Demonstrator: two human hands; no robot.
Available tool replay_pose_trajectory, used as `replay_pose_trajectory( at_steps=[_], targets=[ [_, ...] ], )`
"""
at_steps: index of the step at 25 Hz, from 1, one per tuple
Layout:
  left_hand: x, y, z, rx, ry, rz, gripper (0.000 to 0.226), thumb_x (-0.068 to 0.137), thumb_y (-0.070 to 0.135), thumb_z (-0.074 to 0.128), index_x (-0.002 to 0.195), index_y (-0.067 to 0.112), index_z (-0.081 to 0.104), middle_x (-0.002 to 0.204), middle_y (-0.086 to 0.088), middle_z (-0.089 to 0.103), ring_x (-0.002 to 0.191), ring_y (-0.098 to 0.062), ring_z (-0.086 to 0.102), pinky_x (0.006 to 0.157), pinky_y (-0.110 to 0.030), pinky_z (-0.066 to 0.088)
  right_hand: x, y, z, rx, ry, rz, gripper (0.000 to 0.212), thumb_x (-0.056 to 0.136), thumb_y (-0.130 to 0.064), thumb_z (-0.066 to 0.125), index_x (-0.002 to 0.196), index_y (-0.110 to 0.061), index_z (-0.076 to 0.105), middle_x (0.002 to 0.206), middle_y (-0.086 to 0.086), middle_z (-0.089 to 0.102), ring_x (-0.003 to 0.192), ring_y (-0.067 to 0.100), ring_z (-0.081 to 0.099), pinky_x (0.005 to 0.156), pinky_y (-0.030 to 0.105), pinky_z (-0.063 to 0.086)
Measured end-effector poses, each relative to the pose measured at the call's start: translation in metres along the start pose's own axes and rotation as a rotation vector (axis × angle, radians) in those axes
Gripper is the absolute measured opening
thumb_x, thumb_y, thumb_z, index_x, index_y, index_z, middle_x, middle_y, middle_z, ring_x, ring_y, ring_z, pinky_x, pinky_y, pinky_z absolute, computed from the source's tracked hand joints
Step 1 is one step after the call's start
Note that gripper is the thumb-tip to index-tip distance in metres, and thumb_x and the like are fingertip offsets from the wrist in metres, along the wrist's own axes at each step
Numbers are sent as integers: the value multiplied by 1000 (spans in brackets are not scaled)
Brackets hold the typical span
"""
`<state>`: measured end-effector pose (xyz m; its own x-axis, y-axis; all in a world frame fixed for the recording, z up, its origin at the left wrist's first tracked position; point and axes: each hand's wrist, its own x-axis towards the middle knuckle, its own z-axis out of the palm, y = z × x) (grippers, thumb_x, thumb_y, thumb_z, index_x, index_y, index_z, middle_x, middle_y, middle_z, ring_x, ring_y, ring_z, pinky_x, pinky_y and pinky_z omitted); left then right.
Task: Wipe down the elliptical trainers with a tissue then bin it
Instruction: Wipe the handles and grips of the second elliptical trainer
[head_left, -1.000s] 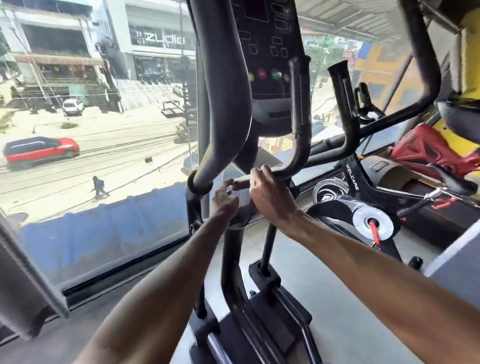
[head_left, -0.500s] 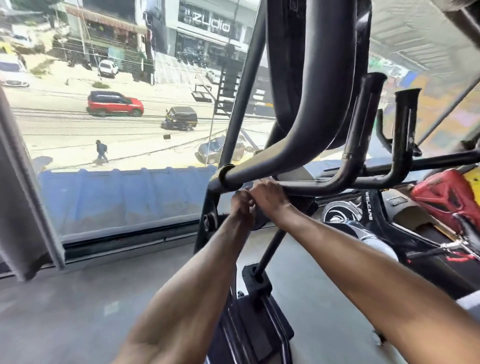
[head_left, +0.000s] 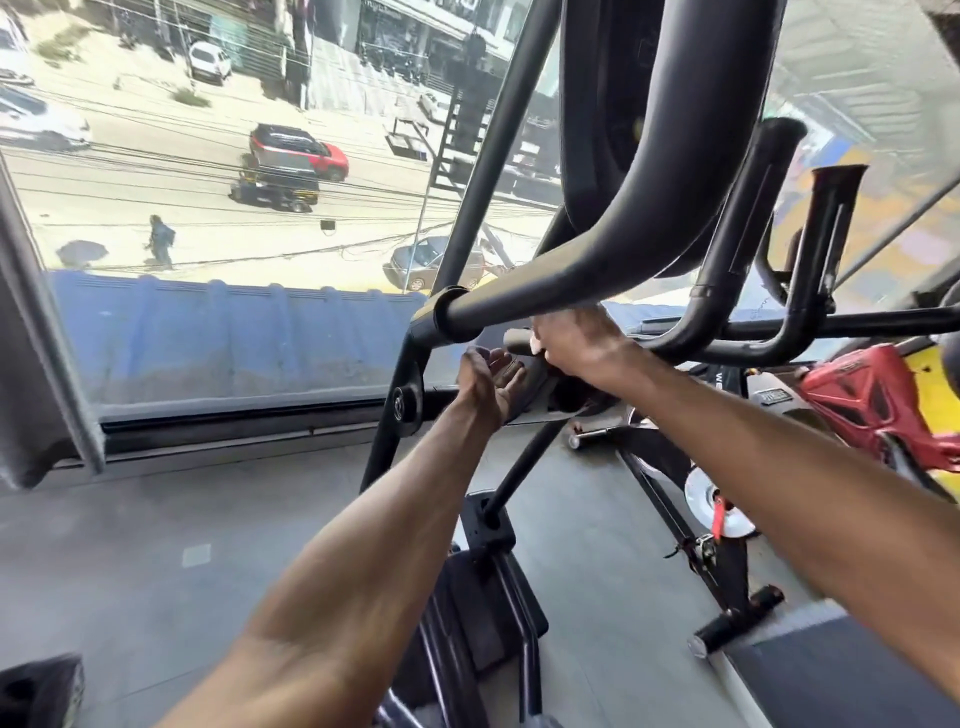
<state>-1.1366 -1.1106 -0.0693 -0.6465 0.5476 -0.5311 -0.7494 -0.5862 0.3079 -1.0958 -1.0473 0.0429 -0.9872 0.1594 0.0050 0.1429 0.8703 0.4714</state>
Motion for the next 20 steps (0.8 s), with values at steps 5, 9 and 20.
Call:
replay_pose_trajectory(
  at_steps=[5, 9, 20],
  targets=[
    [-3, 2, 2, -161, -42, -15, 21, 101, 14, 37, 90, 3, 51, 91, -15, 56, 83, -28, 59, 67, -36, 61, 19, 8, 1, 191, -200, 1, 24, 100, -27, 60, 118, -19, 72, 125, 1, 70, 115, 22, 62, 99, 31, 44],
    [6, -6, 1, -244, -14, -11, 29, 100, 22, 38, 111, -1, 53, 110, -22, 59, 102, -33, 61, 86, -43, 60, 43, -6, 17, 209, -242, -20, 21, 100, -24, 55, 114, -16, 68, 117, 6, 68, 104, 25, 60, 84, 31, 43],
    [5, -11, 6, -301, -62, -12, 37, 105, 28, 33, 94, 6, 60, 88, -13, 65, 84, -25, 62, 89, -41, 53, 38, -37, 28, 155, 114, -131, 32, 104, -18, 41, 130, -5, 54, 136, 18, 55, 130, 30, 48, 109, 38, 33]
  ],
)
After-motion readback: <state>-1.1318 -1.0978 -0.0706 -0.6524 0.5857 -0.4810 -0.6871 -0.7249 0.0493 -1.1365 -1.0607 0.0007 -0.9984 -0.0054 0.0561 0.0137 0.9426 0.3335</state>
